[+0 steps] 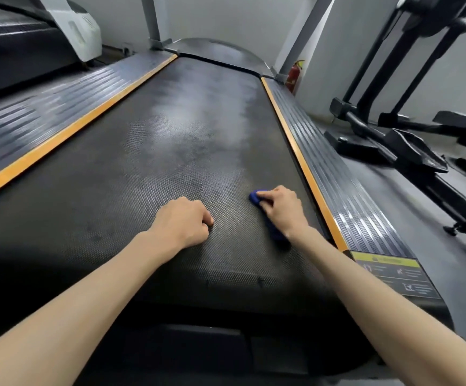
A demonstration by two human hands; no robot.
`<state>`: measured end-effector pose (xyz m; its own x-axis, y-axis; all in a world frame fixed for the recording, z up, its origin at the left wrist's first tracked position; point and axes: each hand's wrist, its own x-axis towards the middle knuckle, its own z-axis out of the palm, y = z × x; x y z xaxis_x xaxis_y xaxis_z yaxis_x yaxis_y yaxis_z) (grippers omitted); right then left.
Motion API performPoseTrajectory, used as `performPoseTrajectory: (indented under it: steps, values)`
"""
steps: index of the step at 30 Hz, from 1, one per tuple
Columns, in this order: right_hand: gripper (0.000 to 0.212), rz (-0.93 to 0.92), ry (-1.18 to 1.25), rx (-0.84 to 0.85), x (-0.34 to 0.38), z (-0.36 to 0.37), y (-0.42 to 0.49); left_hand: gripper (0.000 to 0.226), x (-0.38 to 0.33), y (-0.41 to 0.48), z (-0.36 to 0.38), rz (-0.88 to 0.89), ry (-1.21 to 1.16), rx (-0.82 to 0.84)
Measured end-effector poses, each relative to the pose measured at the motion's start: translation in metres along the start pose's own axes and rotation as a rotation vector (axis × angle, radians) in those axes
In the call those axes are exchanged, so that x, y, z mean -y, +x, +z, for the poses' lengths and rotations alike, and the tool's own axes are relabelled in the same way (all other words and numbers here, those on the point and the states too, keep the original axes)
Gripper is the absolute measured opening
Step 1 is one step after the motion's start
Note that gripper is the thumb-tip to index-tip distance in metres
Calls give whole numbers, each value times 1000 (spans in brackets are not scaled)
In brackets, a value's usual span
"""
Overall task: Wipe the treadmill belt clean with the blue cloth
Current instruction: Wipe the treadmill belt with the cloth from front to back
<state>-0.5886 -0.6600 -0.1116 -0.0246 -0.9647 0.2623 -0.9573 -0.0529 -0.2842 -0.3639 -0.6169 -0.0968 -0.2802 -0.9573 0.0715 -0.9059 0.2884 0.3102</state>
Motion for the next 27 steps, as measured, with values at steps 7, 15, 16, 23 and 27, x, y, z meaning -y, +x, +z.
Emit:
performPoseTrajectory:
  steps: [7,15,16,23,27]
  values:
    - [25,230,100,-124,-17,-7,18,34,2,-4,5,-43,-91,2]
    - [21,-15,-112,62,-17,-26,-11,26,4,0,1,-111,-141,0]
    - [21,19,-94,54,-16,-26,-5,26,3,-1,0,-121,-140,-7]
    - [24,141,105,-154,11,7,9,23,1,-4,1,-140,-123,-18]
    - [28,-240,118,11,23,2,-34,25,0,-6,3,-139,-114,-52]
